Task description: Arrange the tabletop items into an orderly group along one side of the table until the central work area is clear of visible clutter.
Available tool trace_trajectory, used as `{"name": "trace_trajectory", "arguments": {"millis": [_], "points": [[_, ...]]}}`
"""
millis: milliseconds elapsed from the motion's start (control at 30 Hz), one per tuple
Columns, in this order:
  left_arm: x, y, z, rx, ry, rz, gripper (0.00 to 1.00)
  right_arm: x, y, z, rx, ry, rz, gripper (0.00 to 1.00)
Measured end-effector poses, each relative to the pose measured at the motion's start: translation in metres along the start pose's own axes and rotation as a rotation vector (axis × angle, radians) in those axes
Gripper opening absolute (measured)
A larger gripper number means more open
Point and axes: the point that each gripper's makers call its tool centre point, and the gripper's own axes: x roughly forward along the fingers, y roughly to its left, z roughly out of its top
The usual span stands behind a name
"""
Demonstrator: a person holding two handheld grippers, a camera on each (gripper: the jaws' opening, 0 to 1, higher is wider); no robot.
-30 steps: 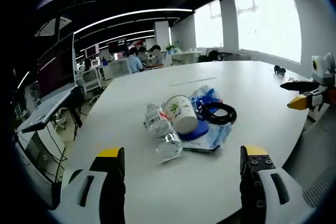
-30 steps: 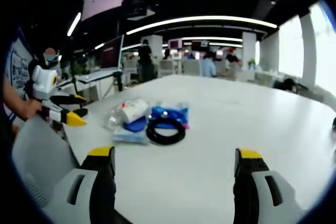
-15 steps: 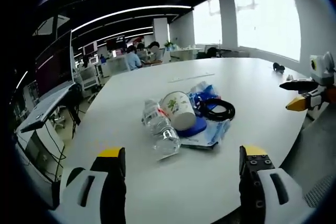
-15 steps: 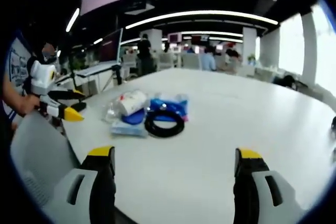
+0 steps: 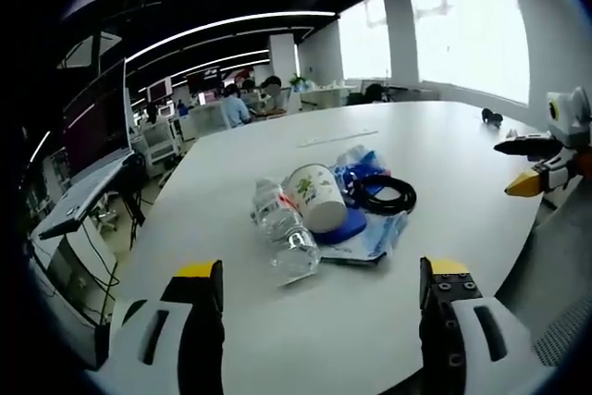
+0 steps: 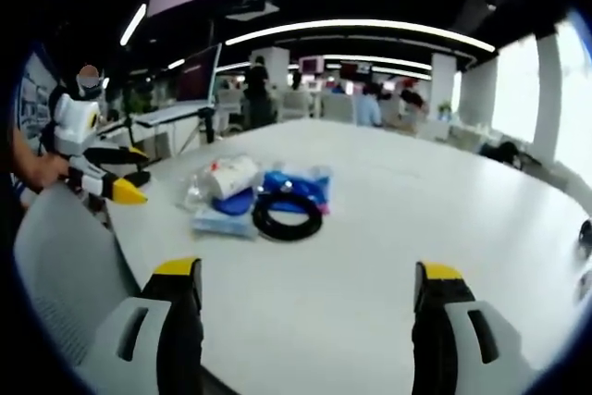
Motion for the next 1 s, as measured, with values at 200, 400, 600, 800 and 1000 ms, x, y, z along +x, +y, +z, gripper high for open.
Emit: {"name": "trace_trajectory", "arguments": {"millis": [200, 400, 600, 800, 1000], "points": [[-0.001, 0.0, 0.001, 0.01, -0.005, 0.0, 0.87, -0.001, -0.001, 0.001, -0.012, -0.001, -0.01, 0.93], [-0.001, -0.004, 0.002, 0.011, -0.009, -0.023, 0.84, -0.002, -0.003, -0.004, -0.023, 0.027, -0.027, 0.92], [-0.003, 0.0, 0.006, 0.004, -0.033, 0.002, 0.86, -0.002, 0.0, -0.007, -0.039, 0.042, -0.021, 0.92], [-0.003, 0.004, 0.006, -0.001, -0.031, 0.02, 0.86, -0.001, 0.003, -0.008, -0.044, 0.052, -0.006, 0.92], [-0.003, 0.003, 0.005, -0.004, -0.028, 0.013, 0.85, -0.001, 0.003, 0.002, -0.047, 0.009, -0.003, 0.94]]}}
